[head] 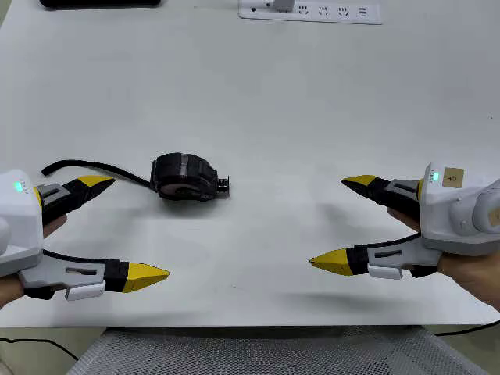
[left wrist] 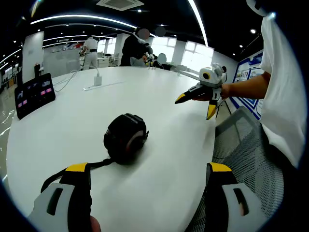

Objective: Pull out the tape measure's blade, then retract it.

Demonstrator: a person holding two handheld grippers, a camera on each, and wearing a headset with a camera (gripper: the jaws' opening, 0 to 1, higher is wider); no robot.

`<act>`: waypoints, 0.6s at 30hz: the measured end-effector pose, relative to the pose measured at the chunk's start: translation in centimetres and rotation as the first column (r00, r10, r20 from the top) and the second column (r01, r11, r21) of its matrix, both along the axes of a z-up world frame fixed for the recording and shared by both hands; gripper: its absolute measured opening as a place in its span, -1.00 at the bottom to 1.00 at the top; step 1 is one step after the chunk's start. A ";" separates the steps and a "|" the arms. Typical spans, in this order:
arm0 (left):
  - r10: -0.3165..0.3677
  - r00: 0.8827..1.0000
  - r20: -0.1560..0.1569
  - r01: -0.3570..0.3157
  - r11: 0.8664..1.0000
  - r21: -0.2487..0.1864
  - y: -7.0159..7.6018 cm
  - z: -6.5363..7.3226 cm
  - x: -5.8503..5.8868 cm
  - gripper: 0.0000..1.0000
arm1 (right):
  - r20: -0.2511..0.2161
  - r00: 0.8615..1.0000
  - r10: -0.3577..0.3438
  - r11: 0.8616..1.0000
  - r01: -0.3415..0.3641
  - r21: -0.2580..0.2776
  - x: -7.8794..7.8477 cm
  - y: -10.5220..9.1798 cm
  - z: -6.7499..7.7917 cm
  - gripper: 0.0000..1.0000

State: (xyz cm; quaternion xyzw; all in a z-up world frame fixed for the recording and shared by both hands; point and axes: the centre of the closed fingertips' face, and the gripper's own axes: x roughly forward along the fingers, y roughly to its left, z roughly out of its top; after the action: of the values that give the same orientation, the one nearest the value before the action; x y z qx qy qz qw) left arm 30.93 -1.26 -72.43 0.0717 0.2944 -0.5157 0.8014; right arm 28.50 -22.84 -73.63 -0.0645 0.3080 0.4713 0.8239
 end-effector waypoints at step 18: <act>0.011 1.000 0.003 -0.011 1.000 0.005 0.1 0.0 0.5 0.90 | 0.017 1.000 0.000 1.000 0.000 0.000 0.3 0.2 0.1 0.66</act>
State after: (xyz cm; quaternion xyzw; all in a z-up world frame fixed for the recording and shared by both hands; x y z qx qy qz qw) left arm 31.43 -1.11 -72.47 0.0730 0.2949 -0.5103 0.8046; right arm 28.76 -22.62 -73.51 -0.0684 0.3009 0.4708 0.8265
